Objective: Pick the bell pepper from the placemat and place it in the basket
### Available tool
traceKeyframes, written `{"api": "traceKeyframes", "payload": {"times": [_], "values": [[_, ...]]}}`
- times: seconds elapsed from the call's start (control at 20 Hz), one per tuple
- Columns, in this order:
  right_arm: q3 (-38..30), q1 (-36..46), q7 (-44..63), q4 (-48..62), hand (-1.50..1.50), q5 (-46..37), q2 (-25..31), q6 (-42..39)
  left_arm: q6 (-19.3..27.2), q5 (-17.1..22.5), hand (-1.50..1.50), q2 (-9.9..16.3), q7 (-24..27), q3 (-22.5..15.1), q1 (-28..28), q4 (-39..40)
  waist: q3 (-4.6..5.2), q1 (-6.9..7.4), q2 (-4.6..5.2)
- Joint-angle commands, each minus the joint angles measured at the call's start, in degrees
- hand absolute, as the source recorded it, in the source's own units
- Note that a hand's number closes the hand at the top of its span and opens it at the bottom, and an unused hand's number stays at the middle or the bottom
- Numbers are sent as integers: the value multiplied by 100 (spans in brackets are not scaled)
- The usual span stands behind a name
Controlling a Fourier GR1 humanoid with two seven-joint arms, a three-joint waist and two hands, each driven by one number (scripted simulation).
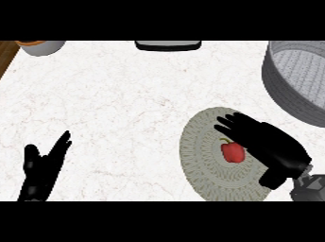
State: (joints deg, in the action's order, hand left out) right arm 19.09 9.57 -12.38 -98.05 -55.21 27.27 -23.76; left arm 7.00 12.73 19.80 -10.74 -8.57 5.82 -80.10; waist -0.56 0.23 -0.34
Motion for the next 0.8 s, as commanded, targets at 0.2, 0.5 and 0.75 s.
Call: {"api": "traceKeyframes", "payload": {"times": [0.2, 0.5, 0.75], "values": [[181, 260, 13, 649, -150, -592, -388, 143, -230, -20, 0, -131, -100, 130, 130, 293, 57, 10, 39], [235, 254, 68, 1034, -150, -1029, -510, 191, -333, -86, 0, -142, -189, 229, 254, 25, 56, 3, 34], [110, 243, -146, 1493, -150, -1193, -647, 438, -126, -388, 0, -400, -465, 153, 1, 4, 55, -4, 38]]}}
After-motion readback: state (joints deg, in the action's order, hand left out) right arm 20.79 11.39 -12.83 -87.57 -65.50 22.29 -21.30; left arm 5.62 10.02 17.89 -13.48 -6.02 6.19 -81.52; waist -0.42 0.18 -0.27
